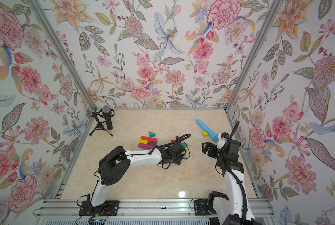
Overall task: Assemble a piece of candy with building blocks
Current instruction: Assemble the building block at the center of the board.
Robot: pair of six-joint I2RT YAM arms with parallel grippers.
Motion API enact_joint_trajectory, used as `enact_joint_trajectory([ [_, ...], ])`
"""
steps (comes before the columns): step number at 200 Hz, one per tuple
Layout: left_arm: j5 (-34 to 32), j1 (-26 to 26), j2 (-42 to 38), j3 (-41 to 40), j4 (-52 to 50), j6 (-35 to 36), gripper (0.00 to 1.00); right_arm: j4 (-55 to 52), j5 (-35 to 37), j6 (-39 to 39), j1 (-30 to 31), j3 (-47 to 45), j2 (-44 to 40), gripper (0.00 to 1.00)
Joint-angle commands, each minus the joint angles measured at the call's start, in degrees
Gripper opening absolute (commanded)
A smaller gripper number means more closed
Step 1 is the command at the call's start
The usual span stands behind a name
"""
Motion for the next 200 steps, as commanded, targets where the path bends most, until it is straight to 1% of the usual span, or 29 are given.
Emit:
enact_joint_trajectory([
  [1, -1.3, 0.4, 1.5, 0.3, -3.1, -1.9, 0.45, 1.5, -1.8, -0.7, -0.6, -1.0, -0.7, 1.00],
  [19, -1.2, 0.2, 1.6, 0.6, -2.9, -2.2, 0.46, 1.6, -2.1, -0.6, -0.9, -1.0, -0.7, 1.00],
  [46, -1.3, 0.1, 1.4, 0.5, -2.9, -2.6, 0.53, 1.7, -2.3, -0.6, -1.1, -1.1, -0.7, 1.00],
  [64, -1.6, -0.2, 0.9, 0.2, -2.8, -3.0, 0.54, 1.8, -2.5, -0.6, -1.3, -1.1, -0.5, 1.00],
  [81, -1.7, -0.2, 0.6, 0.0, -2.7, -3.3, 0.59, 2.0, -2.6, -0.7, -1.4, -1.1, -0.3, 1.00],
  [95, -1.6, -0.3, 0.5, 0.0, -2.7, -3.4, 0.60, 2.0, -2.8, -0.6, -1.4, -1.1, -0.3, 1.00],
  [115, -1.6, -0.4, 0.3, 0.1, -2.7, -3.4, 0.64, 2.0, -2.9, -0.6, -1.5, -1.1, -0.4, 1.00],
  [136, -1.6, -0.5, 0.0, 0.1, -2.7, -3.5, 0.66, 2.0, -3.0, -0.6, -1.5, -1.2, -0.5, 1.00],
  [166, -1.7, -0.6, -0.9, 0.0, -2.2, -3.5, 0.72, 2.1, -3.2, -0.7, -1.5, -1.2, -0.5, 1.00],
  [200, -0.8, -0.7, -2.0, -0.4, -1.2, -3.5, 0.75, 2.2, -3.8, -0.8, -1.5, -1.3, -0.3, 1.00],
])
